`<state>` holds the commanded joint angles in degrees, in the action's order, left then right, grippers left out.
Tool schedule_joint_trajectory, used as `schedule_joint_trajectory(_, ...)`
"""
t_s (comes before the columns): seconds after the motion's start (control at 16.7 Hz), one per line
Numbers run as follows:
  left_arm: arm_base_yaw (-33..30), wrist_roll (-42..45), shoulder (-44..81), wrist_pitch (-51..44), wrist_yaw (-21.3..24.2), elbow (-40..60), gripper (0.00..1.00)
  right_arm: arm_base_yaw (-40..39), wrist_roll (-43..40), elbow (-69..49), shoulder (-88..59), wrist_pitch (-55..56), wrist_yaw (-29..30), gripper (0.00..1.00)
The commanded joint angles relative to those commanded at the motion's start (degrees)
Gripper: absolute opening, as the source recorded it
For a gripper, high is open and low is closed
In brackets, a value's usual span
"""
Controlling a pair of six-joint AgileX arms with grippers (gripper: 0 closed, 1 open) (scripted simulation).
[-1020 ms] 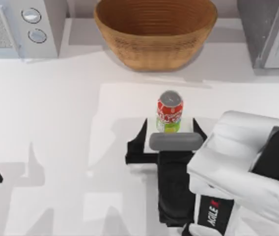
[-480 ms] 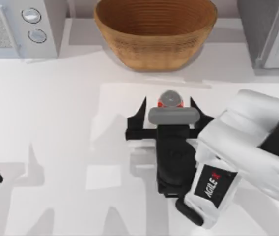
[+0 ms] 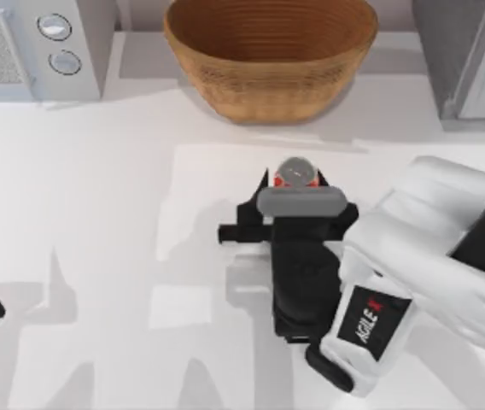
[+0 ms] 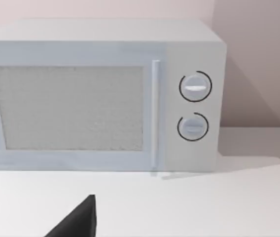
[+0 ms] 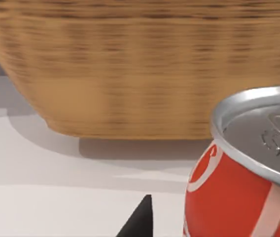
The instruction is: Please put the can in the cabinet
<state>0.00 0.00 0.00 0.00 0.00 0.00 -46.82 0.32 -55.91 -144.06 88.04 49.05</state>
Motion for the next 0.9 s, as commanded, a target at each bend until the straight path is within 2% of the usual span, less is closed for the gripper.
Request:
schedule_joint_trajectory(0.36,0.0,0.0,0.0,0.0,0.0,0.0,1.00,0.0,0.0,0.0,0.0,0.0,0.0,0.02)
schedule_joint_trajectory(0.9,0.0,0.0,0.0,0.0,0.0,0.0,1.00,-0.1,0.1,0.1,0.1,0.0,0.0,0.00)
